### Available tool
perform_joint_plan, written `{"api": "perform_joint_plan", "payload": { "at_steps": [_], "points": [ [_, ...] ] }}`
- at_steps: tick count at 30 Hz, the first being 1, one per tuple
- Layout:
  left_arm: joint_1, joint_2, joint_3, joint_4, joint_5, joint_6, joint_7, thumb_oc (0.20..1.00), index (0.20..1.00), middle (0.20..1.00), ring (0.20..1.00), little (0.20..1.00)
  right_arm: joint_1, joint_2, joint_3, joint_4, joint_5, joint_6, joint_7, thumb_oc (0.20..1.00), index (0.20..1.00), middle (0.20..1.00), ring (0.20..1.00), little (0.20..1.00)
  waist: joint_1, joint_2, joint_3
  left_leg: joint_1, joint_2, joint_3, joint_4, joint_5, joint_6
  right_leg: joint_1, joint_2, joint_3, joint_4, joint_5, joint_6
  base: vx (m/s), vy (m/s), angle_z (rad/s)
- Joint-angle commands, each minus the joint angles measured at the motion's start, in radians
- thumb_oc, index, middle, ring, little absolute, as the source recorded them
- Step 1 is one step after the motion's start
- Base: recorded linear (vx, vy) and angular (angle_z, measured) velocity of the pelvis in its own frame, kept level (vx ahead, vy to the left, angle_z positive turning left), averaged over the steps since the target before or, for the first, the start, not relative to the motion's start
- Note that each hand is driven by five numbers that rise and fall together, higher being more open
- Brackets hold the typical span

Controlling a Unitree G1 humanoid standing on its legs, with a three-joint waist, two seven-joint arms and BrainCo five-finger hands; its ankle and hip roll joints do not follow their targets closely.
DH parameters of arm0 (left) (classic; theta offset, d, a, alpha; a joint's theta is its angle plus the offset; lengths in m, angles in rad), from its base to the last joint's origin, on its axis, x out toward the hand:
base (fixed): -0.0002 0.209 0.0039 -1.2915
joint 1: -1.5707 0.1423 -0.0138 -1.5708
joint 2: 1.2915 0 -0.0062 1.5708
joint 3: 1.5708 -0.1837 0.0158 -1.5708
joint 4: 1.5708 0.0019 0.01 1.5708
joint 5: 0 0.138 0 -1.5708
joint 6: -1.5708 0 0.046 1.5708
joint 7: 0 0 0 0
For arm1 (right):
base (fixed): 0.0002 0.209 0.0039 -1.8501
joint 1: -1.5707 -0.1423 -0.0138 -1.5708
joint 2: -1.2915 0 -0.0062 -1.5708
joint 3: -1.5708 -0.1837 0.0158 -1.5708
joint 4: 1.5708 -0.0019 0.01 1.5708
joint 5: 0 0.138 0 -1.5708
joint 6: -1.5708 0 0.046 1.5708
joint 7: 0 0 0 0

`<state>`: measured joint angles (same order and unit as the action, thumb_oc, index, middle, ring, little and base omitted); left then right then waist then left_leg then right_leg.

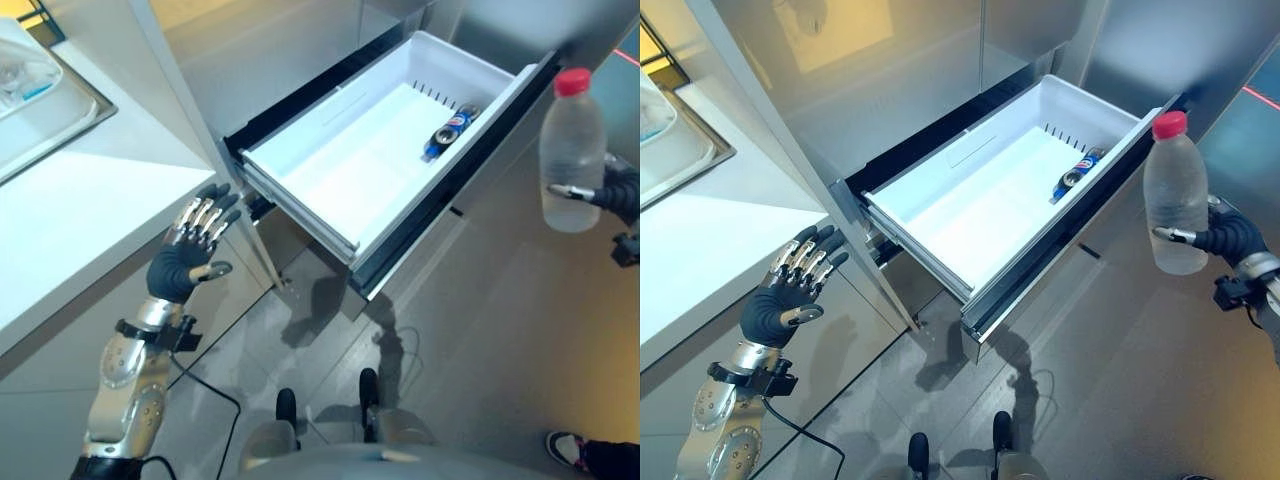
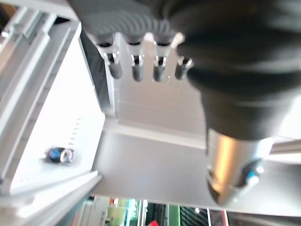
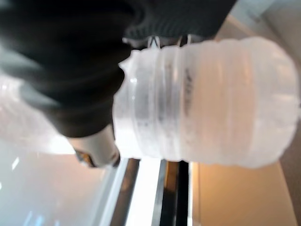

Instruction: Take the drinks into the refrigerator

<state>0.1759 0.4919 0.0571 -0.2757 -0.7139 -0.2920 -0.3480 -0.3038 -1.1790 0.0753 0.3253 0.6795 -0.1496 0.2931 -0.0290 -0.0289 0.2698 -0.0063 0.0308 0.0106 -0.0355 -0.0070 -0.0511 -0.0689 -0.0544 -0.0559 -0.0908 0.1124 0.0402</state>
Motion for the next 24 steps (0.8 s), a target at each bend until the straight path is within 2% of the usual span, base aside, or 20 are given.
{"api": "perform_joint_plan", "payload": {
  "at_steps": [1,4,5,11,13,19,24],
  "points": [
    [-0.048,0.097,-0.008,-0.018,-0.005,-0.070,0.017,1.000,1.000,1.000,1.000,1.000,-0.272,-0.108,0.020,0.034,0.004,-0.112,-0.038,0.200,0.200,0.200,0.200,0.200,0.022,-0.068,0.019,-0.058,-0.050,-0.048,0.102,-0.066,0.044,-0.010,0.009,-0.045,0.154,-0.173,0.021,-0.05,-0.021,0.15],
    [-0.058,0.113,-0.017,-0.023,0.000,-0.070,0.023,1.000,1.000,1.000,1.000,1.000,-0.370,-0.146,0.111,0.044,-0.017,-0.107,-0.029,0.200,0.200,0.200,0.200,0.200,0.029,-0.073,0.037,-0.071,-0.049,-0.052,0.104,-0.059,0.041,-0.023,0.010,-0.046,0.155,-0.171,0.019,-0.02,-0.022,0.08],
    [-0.059,0.126,-0.022,-0.026,0.014,-0.074,0.032,1.000,1.000,1.000,1.000,1.000,-0.440,-0.167,0.177,0.053,-0.041,-0.109,-0.031,0.200,0.200,0.200,0.200,0.200,0.038,-0.077,0.052,-0.078,-0.049,-0.054,0.107,-0.056,0.039,-0.031,0.011,-0.047,0.156,-0.169,0.018,0.00,0.000,0.00],
    [-0.075,0.133,-0.027,-0.028,0.020,-0.080,0.051,1.000,1.000,1.000,1.000,1.000,-0.616,-0.179,0.334,0.075,-0.077,-0.109,-0.047,0.200,0.200,0.200,0.200,0.200,0.042,-0.079,0.082,-0.099,-0.045,-0.056,0.114,-0.050,0.035,-0.060,0.014,-0.049,0.176,-0.170,0.015,-0.03,-0.025,0.01],
    [-0.089,0.145,-0.039,-0.029,0.032,-0.085,0.064,1.000,1.000,1.000,1.000,1.000,-0.732,-0.178,0.430,0.073,-0.136,-0.109,-0.069,0.200,0.200,0.200,0.200,0.200,0.051,-0.082,0.101,-0.112,-0.044,-0.056,0.116,-0.045,0.034,-0.082,0.017,-0.050,0.192,-0.173,0.015,-0.04,-0.025,0.00],
    [-0.099,0.145,-0.048,-0.022,0.041,-0.091,0.072,1.000,1.000,1.000,1.000,1.000,-0.846,-0.150,0.507,0.073,-0.142,-0.116,-0.088,0.200,0.200,0.200,0.200,0.200,0.053,-0.077,0.116,-0.122,-0.043,-0.057,0.116,-0.040,0.034,-0.098,0.018,-0.049,0.195,-0.170,0.015,0.00,0.000,0.00],
    [-0.101,0.158,-0.052,-0.024,0.037,-0.090,0.084,1.000,1.000,1.000,1.000,1.000,-1.015,-0.121,0.628,0.087,-0.170,-0.112,-0.105,0.200,0.200,0.200,0.200,0.200,0.068,-0.084,0.131,-0.140,-0.042,-0.052,0.115,-0.036,0.034,-0.114,0.018,-0.045,0.186,-0.157,0.016,-0.01,-0.003,0.00]
  ]
}}
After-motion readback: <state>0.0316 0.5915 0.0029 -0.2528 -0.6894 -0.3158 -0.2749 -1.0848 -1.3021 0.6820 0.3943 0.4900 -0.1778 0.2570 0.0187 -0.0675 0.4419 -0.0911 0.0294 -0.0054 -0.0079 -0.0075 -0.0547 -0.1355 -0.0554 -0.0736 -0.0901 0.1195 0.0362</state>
